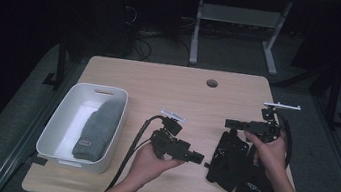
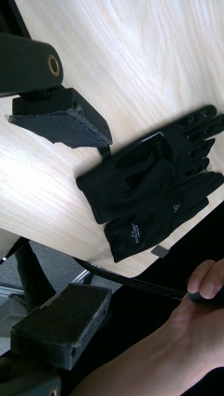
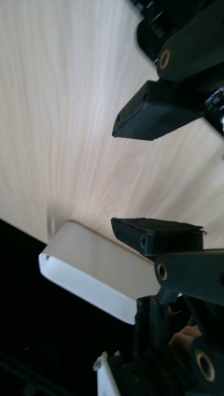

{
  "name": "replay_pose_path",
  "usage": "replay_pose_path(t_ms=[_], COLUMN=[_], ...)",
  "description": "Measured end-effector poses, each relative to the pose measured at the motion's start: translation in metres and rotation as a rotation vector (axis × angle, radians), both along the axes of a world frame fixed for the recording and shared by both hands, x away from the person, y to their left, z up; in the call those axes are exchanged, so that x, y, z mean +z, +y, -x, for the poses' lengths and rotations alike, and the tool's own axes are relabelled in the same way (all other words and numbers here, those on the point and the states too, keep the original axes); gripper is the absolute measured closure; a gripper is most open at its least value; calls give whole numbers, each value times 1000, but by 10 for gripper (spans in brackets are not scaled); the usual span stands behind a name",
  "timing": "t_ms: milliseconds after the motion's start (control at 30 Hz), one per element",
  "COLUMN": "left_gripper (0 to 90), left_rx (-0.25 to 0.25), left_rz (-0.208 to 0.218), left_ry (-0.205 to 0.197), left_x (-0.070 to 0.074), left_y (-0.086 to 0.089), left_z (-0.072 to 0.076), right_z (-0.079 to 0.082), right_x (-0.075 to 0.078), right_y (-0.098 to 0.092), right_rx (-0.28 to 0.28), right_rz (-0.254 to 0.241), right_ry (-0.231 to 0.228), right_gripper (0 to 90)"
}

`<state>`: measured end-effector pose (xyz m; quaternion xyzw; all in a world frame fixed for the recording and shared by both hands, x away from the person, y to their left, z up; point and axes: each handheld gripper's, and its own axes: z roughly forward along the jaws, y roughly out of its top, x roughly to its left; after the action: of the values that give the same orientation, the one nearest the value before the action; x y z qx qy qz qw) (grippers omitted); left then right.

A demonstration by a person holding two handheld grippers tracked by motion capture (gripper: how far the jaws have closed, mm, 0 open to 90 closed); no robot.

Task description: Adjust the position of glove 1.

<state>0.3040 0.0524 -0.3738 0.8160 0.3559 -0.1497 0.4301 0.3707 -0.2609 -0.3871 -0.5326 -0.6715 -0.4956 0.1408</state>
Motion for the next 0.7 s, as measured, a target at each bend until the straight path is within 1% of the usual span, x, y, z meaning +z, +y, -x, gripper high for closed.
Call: replay_pose_path(t_ms=[100,133,200,300,333,433,467,600,700], left_gripper=[219,220,221,221,221,221,221,221,220], left_rx=[-1,-6,-9,-20,-20,-21,-25,-37,-36], left_rz=[3,-1,1,-5,-5,-3,-2,0,-3], left_ry=[3,5,6,5,5,1,7,10,11], left_x=[-2,-3,-4,-8,-8,-13,-14,-18,-21], left_y=[-5,-8,-10,-18,-18,-26,-28,-34,-37], left_z=[1,2,2,3,3,5,6,7,7], right_z=[3,6,9,12,12,16,17,21,25], right_x=[-3,-6,-8,-12,-12,-15,-16,-21,-25], right_y=[-6,-12,-18,-26,-26,-34,-36,-42,-47], right_rx=[-4,-13,-20,-34,-34,-48,-48,-56,-59], right_rz=[3,11,14,17,17,26,31,44,61], right_ry=[2,2,5,11,11,15,14,31,40], right_gripper=[486,486,483,482,482,481,478,475,474])
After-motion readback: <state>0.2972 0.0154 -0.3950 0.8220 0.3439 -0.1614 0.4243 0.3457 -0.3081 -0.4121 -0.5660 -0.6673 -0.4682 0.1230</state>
